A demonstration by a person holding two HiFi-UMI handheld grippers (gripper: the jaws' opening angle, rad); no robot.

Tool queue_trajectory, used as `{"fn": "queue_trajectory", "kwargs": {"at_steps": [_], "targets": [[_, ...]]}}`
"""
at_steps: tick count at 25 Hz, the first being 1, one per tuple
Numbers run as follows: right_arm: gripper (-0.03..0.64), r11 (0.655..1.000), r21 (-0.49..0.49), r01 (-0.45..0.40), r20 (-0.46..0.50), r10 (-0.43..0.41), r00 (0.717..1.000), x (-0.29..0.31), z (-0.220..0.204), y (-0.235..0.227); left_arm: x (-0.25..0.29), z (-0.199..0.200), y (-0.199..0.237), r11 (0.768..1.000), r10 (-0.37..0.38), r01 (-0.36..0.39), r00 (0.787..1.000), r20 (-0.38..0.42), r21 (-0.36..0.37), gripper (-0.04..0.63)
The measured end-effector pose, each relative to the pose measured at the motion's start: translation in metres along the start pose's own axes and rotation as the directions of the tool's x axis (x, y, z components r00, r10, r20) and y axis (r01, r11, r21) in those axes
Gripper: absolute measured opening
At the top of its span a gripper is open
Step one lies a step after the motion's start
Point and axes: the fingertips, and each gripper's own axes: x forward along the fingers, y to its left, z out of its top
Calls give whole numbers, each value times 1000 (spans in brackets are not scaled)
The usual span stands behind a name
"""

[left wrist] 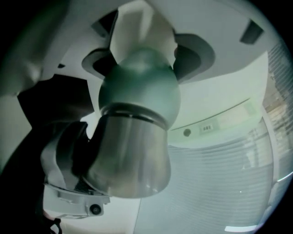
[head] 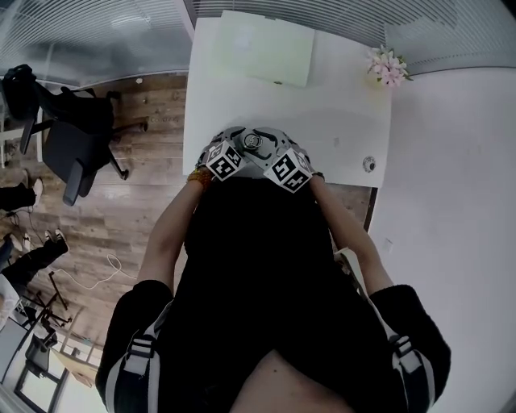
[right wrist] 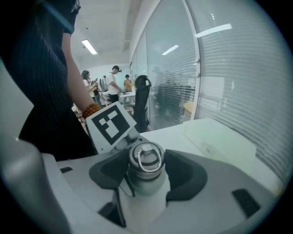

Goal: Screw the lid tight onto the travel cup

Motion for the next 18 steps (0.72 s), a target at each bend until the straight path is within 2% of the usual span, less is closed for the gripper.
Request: {"fn": "queue_trajectory", "kwargs": {"at_steps": [2,5,8,10,11,15,17,18], "targets": [[251,993,-78,-85,-26,83,996,0,-1,5,-1,-3,-4,993,-77,81,996,-51,83,377],[250,962,-188,-196,-70,186,980,1,-1,11,-2,-7,-8,954,-192,219,971,-144,204,379],[252,951,-209,-230,-78,218,973,1,1,12,-2,-7,-11,925,-253,292,951,-180,243,383],[268,956,-188,-224,-68,214,974,1,-2,15,-3,-10,-10,929,-244,278,956,-160,243,385],[313,963,-167,-212,-54,206,977,-2,-3,15,-5,-12,-8,938,-229,257,963,-142,234,385],[314,993,-21,-120,63,121,991,-27,5,7,-33,-25,-1,965,-180,189,981,-68,181,388],[296,998,42,-50,135,44,990,-41,18,-5,-59,-22,4,981,-146,144,989,10,127,388],[281,997,76,-7,176,-7,984,-47,26,-14,-74,-12,11,991,-110,103,991,80,85,388]]}}
